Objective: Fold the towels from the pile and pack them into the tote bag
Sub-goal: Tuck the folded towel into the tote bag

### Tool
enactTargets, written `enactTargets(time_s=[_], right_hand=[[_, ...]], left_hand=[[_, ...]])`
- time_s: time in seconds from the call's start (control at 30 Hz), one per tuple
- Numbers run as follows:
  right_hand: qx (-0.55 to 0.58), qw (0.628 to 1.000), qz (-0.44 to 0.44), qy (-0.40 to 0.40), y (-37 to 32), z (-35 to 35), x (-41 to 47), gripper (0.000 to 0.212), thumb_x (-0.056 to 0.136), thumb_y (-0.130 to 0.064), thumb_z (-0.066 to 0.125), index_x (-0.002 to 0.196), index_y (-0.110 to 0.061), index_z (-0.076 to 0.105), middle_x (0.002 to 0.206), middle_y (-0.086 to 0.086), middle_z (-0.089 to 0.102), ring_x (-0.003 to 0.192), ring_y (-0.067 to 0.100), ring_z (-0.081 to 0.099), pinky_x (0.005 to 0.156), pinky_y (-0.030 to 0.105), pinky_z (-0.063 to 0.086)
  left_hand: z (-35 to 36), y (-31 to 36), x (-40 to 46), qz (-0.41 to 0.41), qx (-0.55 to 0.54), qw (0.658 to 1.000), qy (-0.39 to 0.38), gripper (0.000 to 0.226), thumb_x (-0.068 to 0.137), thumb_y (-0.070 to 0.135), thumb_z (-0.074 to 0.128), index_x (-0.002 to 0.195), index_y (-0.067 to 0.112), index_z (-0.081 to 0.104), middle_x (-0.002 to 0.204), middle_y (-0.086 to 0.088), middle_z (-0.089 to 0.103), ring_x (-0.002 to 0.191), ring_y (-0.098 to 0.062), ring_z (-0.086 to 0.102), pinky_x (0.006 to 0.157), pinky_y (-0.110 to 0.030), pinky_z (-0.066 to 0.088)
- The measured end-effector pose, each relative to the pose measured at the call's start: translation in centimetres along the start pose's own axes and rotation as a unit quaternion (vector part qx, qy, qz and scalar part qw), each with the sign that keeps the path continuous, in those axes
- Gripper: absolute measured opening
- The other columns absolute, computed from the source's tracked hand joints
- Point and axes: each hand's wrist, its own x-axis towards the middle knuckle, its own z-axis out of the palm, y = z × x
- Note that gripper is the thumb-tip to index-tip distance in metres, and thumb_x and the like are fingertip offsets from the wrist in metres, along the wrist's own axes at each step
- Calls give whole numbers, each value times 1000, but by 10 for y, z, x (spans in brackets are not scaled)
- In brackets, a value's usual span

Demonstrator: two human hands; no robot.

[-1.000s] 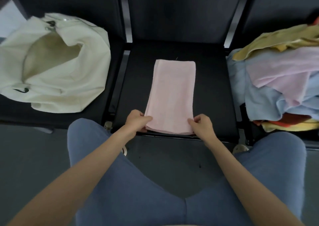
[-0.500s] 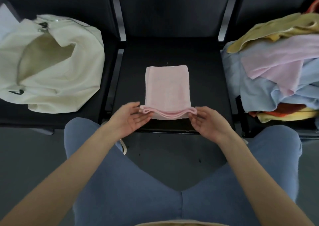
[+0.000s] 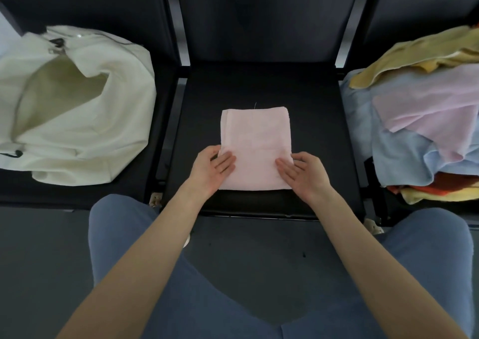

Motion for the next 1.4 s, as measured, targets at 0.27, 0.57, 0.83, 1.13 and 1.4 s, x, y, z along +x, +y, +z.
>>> enactTargets(time_s=[0.27, 0.57, 0.83, 1.13, 1.4], right_hand=[[-703, 626, -315, -121, 14, -20, 1, 60, 84, -5, 61, 140, -10, 41, 142, 3, 45, 132, 18, 40, 111, 25, 29], [-820, 403, -397, -85, 30, -42, 18, 60, 70, 3, 64, 130, 2, 53, 139, 16, 51, 134, 26, 44, 110, 39, 31], [-786, 484, -374, -88, 11, -52, -5, 18, 79, -23, 46, 74, -11, 58, 55, -7, 43, 60, 20, 38, 67, 29, 42], [-568, 764, -298, -67, -16, -29, -10, 14, 87, -20, 62, 99, -14, 60, 92, 7, 62, 83, 18, 59, 71, 27, 47], [-444, 866, -226, 30, -20, 2, 28, 43, 93, -28, 59, 130, -10, 49, 118, 1, 56, 101, 11, 52, 84, 25, 43]], left_hand=[[-29, -11, -3, 349, 708, 605, -103, 40, 89, 19, 64, 128, 12, 60, 131, 2, 58, 119, -11, 52, 101, -17, 34], [-44, -15, 7, 367, 822, 421, -112, 34, 83, 8, 60, 116, 5, 67, 126, -7, 62, 114, -25, 59, 99, -35, 48], [-31, -17, -25, 315, 790, 509, -131, 29, 81, 24, 56, 57, 21, 40, 55, 7, 47, 49, -10, 44, 49, -21, 33], [-24, 4, -25, 290, 632, 714, -88, 5, 86, 12, 59, 83, 14, 63, 74, 6, 58, 64, -2, 50, 60, -19, 38], [0, 11, 14, 195, 439, 876, 55, 42, 90, 26, 64, 128, 13, 50, 119, -8, 59, 109, -21, 58, 96, -43, 51]])
